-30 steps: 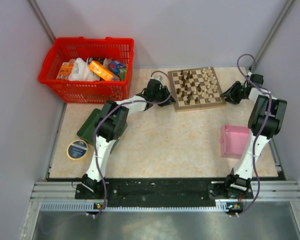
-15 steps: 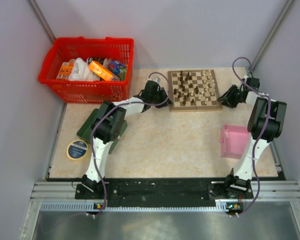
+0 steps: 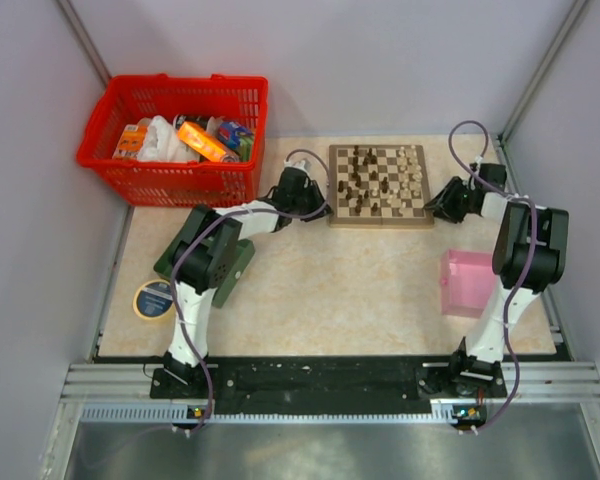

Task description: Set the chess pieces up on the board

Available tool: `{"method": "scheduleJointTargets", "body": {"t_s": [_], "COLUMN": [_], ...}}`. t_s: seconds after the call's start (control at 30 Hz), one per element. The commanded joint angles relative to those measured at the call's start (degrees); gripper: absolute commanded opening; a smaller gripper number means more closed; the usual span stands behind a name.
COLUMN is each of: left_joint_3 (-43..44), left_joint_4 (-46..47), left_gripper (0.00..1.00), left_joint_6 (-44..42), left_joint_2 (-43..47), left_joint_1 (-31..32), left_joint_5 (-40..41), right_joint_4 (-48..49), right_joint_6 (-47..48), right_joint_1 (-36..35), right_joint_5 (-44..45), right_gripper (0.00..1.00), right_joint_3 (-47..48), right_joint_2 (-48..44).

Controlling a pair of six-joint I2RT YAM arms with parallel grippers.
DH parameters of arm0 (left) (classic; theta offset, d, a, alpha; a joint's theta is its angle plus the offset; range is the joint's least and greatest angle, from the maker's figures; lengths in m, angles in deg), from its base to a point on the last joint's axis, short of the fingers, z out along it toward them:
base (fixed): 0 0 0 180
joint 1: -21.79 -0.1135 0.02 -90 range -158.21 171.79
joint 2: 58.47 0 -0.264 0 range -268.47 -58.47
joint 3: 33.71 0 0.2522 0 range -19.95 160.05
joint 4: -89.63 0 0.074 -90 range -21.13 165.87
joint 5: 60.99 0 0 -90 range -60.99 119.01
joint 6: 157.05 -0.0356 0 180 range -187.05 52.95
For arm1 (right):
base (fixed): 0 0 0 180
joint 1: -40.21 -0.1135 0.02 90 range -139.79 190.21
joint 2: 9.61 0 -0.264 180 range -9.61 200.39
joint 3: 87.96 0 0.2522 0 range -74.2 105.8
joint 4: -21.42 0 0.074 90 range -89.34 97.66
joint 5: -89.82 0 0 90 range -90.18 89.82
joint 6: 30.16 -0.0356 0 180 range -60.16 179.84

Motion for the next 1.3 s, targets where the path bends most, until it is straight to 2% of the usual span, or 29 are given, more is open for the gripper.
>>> {"method": "scheduleJointTargets", "body": {"t_s": [0.0, 0.23, 0.33, 0.67, 1.27], "left_joint_3": [-4.7, -7.1, -7.0, -14.6, -27.5], "left_joint_4": [0.0, 1.2, -1.2, 0.4, -4.8], "left_gripper": [0.23, 0.23, 0.23, 0.23, 0.19], "left_joint_6": [-1.0, -1.0, -1.5, -1.7, -4.1], "left_joint_2": [3.0, 4.7, 5.9, 9.9, 21.8], "left_joint_1": [1.3, 1.2, 1.4, 1.8, 4.6], "left_joint_5": [-2.8, -4.3, -5.6, -6.4, -5.0], "right_joint_4": [-4.1, -1.3, -0.6, 1.1, 1.3], "right_joint_6": [-0.8, -2.2, -2.5, -3.7, -5.4], "right_joint_1": [-5.2, -6.4, -7.5, -10.9, -18.5], "right_joint_5": [-5.1, -6.2, -6.6, -7.2, -2.9], "right_gripper": [0.37, 0.37, 0.37, 0.37, 0.37], "right_joint_3": [-5.1, -9.3, -10.9, -16.1, -29.8], "right_joint_2": [-2.5, -4.4, -5.2, -8.8, -22.0]}}
